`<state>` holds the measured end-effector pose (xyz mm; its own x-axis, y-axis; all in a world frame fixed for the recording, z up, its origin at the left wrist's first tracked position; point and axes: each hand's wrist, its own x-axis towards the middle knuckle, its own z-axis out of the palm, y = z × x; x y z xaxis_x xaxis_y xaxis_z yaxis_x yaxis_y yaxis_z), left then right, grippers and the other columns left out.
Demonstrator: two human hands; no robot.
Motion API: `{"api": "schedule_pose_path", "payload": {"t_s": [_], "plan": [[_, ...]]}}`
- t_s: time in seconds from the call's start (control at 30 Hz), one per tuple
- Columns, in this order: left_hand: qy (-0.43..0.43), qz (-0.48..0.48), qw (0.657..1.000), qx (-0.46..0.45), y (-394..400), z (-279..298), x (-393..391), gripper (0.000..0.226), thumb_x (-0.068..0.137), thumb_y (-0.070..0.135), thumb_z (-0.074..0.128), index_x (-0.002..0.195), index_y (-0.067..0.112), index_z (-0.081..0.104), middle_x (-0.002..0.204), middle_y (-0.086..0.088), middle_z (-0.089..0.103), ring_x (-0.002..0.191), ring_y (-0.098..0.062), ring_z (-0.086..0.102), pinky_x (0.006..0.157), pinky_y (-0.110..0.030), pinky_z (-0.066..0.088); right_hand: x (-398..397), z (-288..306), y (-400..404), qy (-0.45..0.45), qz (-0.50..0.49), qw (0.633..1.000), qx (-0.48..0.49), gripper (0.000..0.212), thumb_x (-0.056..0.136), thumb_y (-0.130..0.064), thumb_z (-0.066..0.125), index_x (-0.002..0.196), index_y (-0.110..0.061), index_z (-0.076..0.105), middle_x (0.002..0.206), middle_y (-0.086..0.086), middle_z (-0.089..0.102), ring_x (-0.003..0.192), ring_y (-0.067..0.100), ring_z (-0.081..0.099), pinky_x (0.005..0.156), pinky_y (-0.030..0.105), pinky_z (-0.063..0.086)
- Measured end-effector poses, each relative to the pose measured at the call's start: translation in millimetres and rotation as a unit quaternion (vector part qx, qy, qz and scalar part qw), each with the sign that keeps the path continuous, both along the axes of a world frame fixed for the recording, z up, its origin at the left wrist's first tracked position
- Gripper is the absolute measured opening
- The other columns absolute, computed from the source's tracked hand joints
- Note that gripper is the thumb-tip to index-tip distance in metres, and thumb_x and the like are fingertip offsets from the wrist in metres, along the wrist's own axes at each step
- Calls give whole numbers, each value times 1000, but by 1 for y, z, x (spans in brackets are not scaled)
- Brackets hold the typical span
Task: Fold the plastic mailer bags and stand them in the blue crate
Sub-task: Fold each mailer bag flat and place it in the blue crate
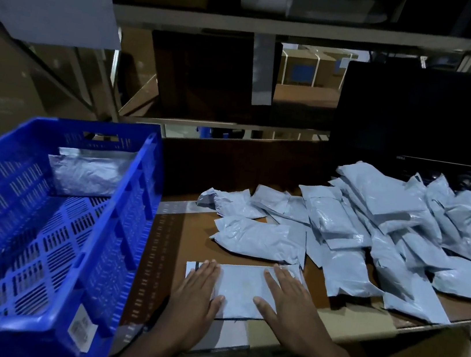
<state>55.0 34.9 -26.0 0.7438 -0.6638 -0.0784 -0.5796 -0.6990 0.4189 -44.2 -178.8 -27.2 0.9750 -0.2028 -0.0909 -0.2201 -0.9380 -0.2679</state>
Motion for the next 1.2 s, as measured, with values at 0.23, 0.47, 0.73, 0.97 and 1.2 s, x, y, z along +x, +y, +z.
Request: {"api": "schedule_pose_path", "payload": {"t_s": [0.23, 0.47, 0.73, 0.97, 1.2], "plan": [[-62, -86, 992, 74, -9, 5, -16, 72, 101, 62, -1, 162, 24, -2, 165, 13, -15, 151, -1, -19, 125, -30, -10, 5, -4, 40, 7, 48, 999, -15, 72, 105, -53, 2, 142, -22, 55, 149, -2, 51, 142, 12, 40, 120, 29, 1], [-66, -77, 993, 65, -11, -5, -11, 95, 79, 68, -23, 162, 25, -6, 165, 12, -17, 150, 0, -20, 125, -31, -12, 12, -20, 39, 7, 47, 997, -62, 65, 108, -46, 9, 136, -22, 62, 142, -2, 59, 132, 14, 54, 111, 36, 20], [-61, -76, 993, 61, -11, -4, -11, 68, 102, 57, 3, 162, 27, -5, 163, 16, -18, 149, 2, -22, 122, -26, -16, 13, -16, 39, 41, 40, 997, -57, 68, 108, -44, 6, 133, -22, 65, 139, -2, 61, 129, 15, 57, 110, 36, 20], [-71, -72, 994, 29, -9, -6, -7, 58, 109, 47, 15, 163, 29, 5, 167, 17, -5, 152, 3, -11, 121, -21, -11, 10, -8, 41, -8, 31, 999, -42, 79, 99, -61, -6, 149, -28, 47, 157, -10, 36, 145, 9, 35, 121, 28, -3], [-120, -49, 991, 11, -22, -5, 17, 37, 103, 42, 37, 136, 41, 54, 141, 17, 56, 134, -6, 49, 116, -33, 31, 30, 5, 36, -102, 12, 994, 27, 53, 105, -52, 27, 150, -29, 42, 158, -8, 38, 145, 9, 31, 119, 26, 8]]}}
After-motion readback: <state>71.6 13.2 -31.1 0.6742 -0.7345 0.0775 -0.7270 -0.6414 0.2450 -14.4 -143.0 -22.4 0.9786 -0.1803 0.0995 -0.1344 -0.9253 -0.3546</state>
